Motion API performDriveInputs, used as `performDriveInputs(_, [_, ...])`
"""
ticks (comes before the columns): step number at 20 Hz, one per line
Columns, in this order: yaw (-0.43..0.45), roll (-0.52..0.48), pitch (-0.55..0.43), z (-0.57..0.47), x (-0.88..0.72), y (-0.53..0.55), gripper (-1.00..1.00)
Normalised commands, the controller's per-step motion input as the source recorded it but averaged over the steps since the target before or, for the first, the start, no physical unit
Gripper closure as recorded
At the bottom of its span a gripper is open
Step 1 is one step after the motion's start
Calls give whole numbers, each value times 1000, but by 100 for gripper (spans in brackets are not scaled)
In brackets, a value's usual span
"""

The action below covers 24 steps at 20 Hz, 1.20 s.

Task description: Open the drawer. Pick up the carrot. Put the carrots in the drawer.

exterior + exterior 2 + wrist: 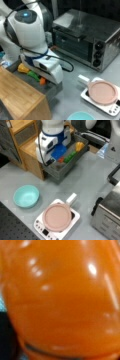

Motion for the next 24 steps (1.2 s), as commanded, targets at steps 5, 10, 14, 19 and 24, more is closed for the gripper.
performDriveInputs(5, [75,61,-221,-78,-213,2,100])
performDriveInputs(10, [82,112,-201,-50,-230,20,100])
performDriveInputs(14, [32,109,-181,-3,-246,51,100])
performDriveInputs(19, [18,101,-162,-38,-203,72,-100])
performDriveInputs(24, [6,81,-142,-73,-118,68,-100])
